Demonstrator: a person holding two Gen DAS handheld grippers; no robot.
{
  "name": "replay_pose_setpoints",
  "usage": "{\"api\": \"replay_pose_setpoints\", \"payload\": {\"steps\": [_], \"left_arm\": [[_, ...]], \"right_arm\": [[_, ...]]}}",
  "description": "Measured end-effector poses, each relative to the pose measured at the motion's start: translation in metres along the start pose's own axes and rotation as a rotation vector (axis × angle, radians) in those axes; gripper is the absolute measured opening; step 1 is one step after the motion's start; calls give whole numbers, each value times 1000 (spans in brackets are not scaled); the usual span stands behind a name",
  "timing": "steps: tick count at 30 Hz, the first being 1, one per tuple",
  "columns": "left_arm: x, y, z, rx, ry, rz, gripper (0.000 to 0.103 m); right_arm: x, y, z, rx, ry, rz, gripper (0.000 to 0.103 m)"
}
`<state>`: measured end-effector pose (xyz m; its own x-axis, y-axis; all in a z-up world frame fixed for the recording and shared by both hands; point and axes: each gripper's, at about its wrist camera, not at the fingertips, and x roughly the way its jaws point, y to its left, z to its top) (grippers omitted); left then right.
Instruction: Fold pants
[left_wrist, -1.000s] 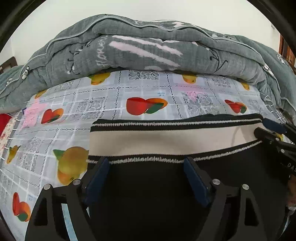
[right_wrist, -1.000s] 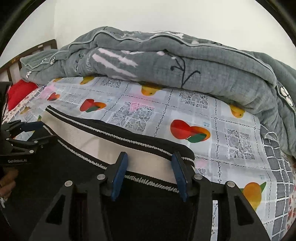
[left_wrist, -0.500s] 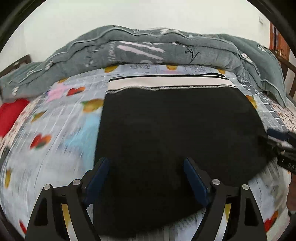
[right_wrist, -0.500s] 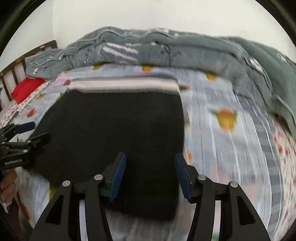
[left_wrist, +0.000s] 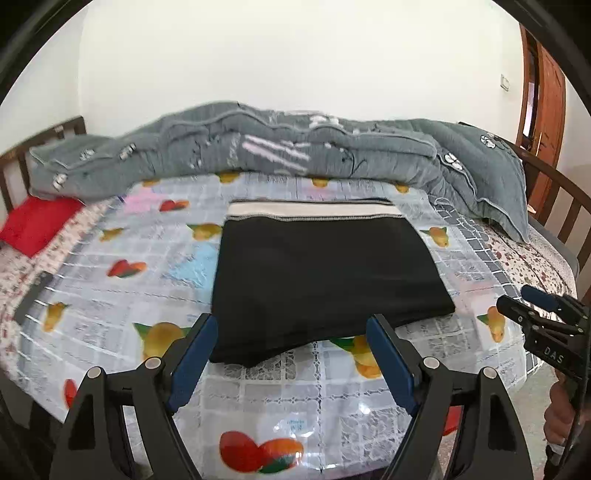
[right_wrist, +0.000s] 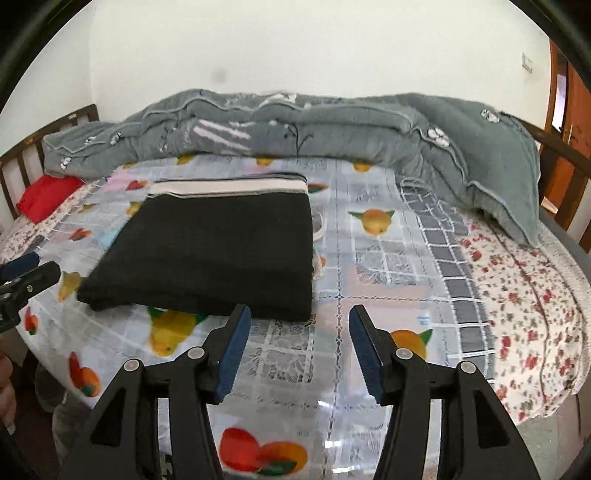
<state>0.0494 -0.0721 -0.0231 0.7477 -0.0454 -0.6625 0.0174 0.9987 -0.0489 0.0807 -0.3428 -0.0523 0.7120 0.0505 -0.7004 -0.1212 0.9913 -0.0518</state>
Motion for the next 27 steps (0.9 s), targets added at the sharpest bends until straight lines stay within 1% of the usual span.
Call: {"api": "replay_pose_setpoints", "payload": {"steps": [1,4,6,9,12,16,21,27], "left_arm": [[-7,-1,0,-2,-3,-1,82],[-28,-2,0,-17,-11,4,83],[-39,-3,-2,-15,-19,18,84],[-48,-3,-4,-8,-22,42,84],[-55,-3,-7,-10,-27,44,84],[-63,-5,-10,3,-42,68,84],[-68,-1,-11,-16,-41,58,84],[-69,-3,-12,2,-58,68,84]], "right_arm": [[-8,1,1,3,-2,-7,79],[-37,2,-2,16,-51,-27,94],[-47,4,-3,8,-58,-28,100],[-59,4,-6,4,-61,-35,100],[-68,3,-10,21,-69,-22,100],[-73,3,-14,25,-71,-20,100],[-80,2,-17,29,-80,-14,100],[-90,1,-15,32,-102,-20,100]]}}
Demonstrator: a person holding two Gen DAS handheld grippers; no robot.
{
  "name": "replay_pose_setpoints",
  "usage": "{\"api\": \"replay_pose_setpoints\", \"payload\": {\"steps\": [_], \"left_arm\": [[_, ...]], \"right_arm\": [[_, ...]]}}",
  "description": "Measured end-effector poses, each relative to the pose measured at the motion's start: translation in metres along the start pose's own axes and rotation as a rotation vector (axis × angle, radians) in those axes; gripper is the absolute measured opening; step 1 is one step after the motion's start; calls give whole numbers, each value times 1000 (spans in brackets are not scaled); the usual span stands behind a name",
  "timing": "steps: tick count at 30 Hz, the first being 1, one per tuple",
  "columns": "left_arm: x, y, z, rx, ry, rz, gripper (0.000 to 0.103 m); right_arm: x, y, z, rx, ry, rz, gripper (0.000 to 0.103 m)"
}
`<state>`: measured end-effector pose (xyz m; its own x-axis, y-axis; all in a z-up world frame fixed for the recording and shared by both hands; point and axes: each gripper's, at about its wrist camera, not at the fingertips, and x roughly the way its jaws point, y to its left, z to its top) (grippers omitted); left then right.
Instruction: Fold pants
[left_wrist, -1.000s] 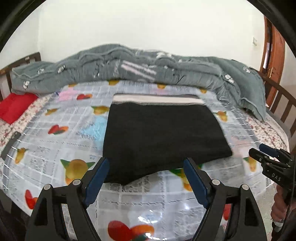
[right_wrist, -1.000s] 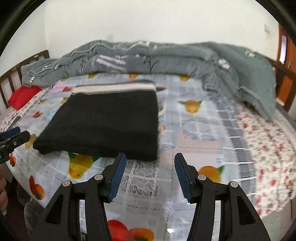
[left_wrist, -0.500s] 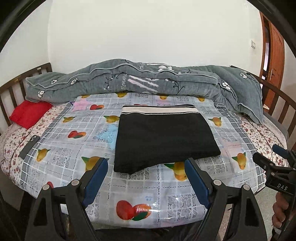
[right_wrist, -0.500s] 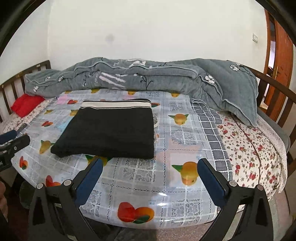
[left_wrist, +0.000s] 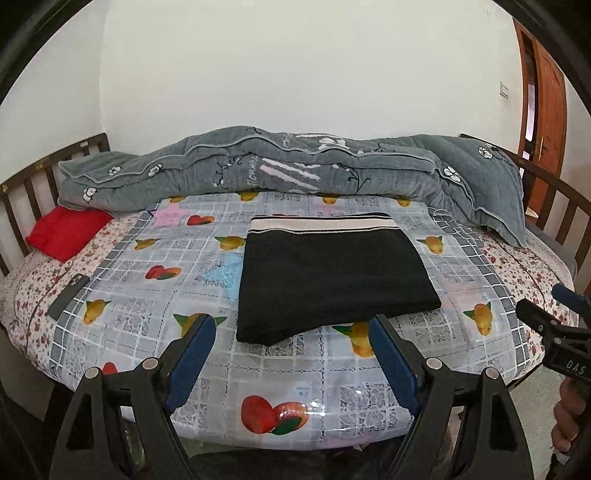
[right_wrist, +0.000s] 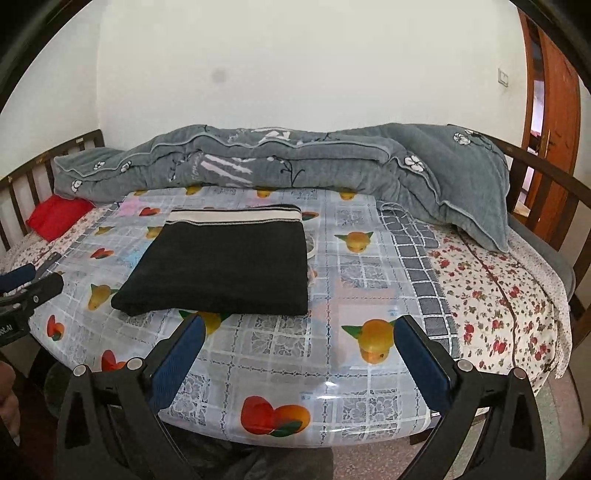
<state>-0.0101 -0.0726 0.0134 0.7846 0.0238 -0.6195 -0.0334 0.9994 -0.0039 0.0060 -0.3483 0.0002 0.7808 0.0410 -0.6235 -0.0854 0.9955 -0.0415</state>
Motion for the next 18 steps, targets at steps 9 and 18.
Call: {"api": "replay_pose_setpoints", "payload": {"steps": [9,18], "left_arm": [[2,5,-3,-9,8,7,84],[1,11,-5,-21,11,10,84]], "right_arm": [[4,5,-2,3,3,13,100],[6,8,-4,8,5,18,100]]}}
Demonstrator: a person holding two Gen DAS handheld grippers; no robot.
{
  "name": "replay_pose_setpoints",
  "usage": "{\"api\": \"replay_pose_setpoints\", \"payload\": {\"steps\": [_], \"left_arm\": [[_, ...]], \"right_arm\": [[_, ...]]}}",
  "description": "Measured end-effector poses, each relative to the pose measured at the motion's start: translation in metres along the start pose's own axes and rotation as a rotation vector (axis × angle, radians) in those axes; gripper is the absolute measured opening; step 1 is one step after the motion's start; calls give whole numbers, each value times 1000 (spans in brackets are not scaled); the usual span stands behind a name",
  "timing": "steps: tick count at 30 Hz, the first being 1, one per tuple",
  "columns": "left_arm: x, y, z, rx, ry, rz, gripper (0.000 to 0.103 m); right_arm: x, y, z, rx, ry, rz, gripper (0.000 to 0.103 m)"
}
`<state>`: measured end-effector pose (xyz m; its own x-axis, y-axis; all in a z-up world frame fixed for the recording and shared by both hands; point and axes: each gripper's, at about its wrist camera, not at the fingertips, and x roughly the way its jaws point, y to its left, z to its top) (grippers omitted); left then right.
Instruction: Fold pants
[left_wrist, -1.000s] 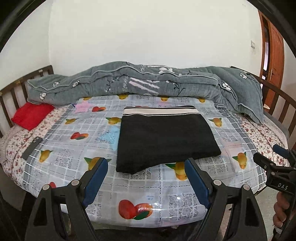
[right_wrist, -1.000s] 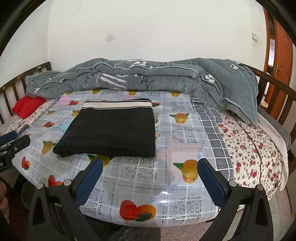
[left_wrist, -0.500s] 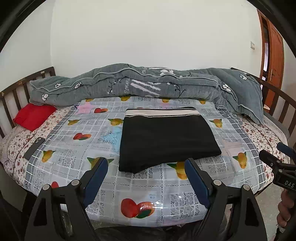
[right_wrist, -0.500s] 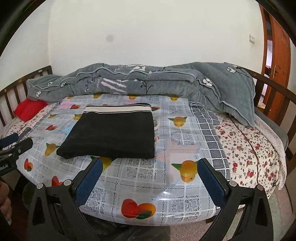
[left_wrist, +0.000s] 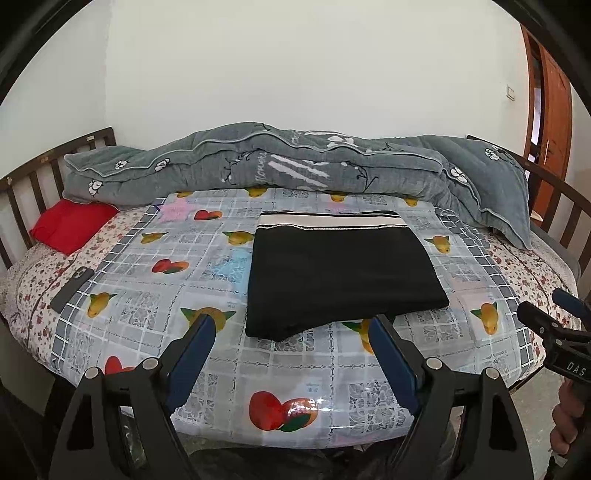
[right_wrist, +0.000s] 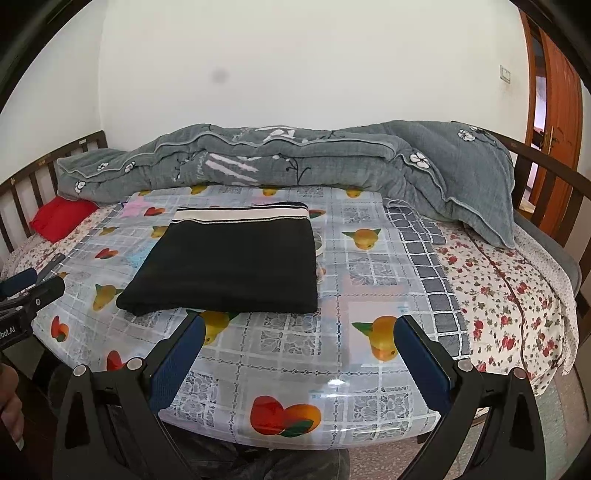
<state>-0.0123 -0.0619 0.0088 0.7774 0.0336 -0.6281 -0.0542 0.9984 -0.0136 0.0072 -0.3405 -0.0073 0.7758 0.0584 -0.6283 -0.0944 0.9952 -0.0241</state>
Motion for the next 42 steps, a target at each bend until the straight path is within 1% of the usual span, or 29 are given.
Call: {"api": "replay_pose_setpoints", "payload": {"steps": [16,42], "left_arm": [[-1,-2,3,8,-4,2,84],[-6,-1,6,-8,-12,4,84]], "right_arm": [[-3,0,0,14,-2,0,100],[-5,0,1,13,-4,0,100]]}}
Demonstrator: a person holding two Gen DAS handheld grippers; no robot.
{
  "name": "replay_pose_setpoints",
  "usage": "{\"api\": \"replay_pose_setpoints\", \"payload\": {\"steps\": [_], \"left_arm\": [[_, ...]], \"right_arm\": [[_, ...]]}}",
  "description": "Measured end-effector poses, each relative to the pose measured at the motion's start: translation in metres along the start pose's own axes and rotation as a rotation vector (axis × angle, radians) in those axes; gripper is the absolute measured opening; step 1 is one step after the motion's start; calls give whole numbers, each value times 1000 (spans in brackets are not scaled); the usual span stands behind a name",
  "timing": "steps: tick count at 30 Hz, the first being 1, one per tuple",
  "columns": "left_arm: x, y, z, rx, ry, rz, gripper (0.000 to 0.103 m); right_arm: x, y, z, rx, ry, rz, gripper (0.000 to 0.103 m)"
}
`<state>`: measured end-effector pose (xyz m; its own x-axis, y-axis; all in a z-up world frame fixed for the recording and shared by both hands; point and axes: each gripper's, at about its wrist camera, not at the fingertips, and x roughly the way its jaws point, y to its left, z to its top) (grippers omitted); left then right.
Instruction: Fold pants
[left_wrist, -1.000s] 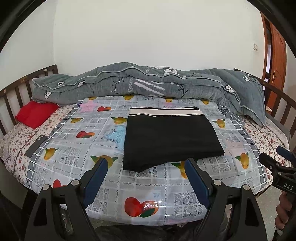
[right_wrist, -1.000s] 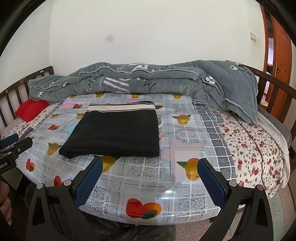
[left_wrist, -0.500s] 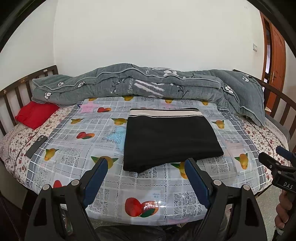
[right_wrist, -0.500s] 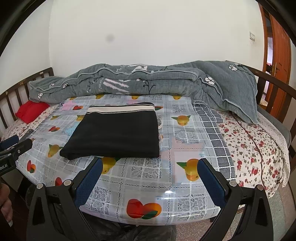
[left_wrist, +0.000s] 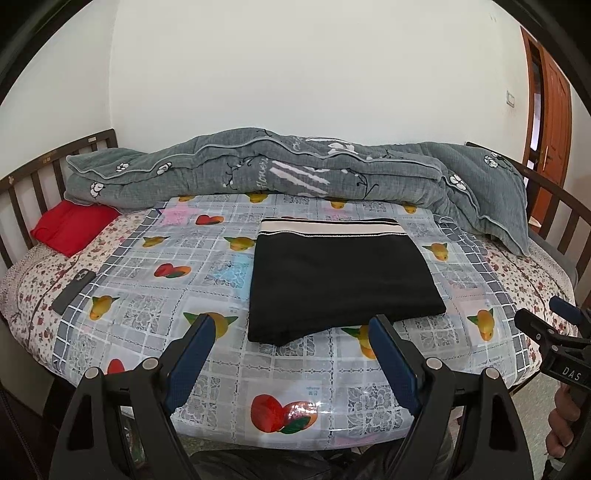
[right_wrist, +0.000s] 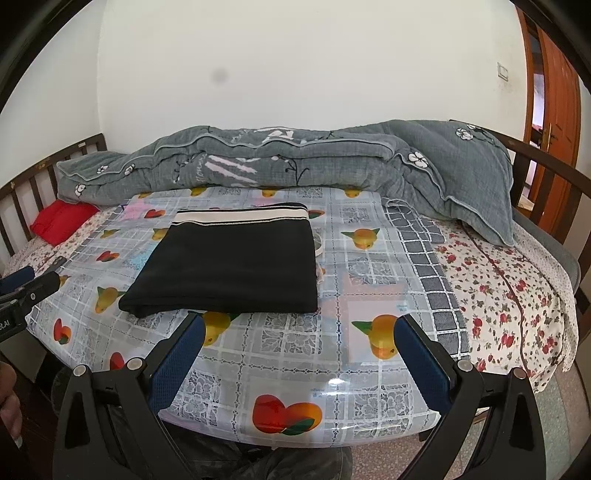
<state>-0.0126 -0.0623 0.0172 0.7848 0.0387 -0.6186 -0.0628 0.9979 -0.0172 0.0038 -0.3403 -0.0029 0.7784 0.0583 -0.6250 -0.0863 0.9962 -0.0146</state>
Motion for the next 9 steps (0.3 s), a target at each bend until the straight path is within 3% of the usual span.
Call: {"api": "replay_pose_setpoints", "payload": {"steps": [9], "left_arm": [[-1,1,3,-6,3,-14,84]], "right_arm": [[-2,3,0,-2,2,-3,100]]}}
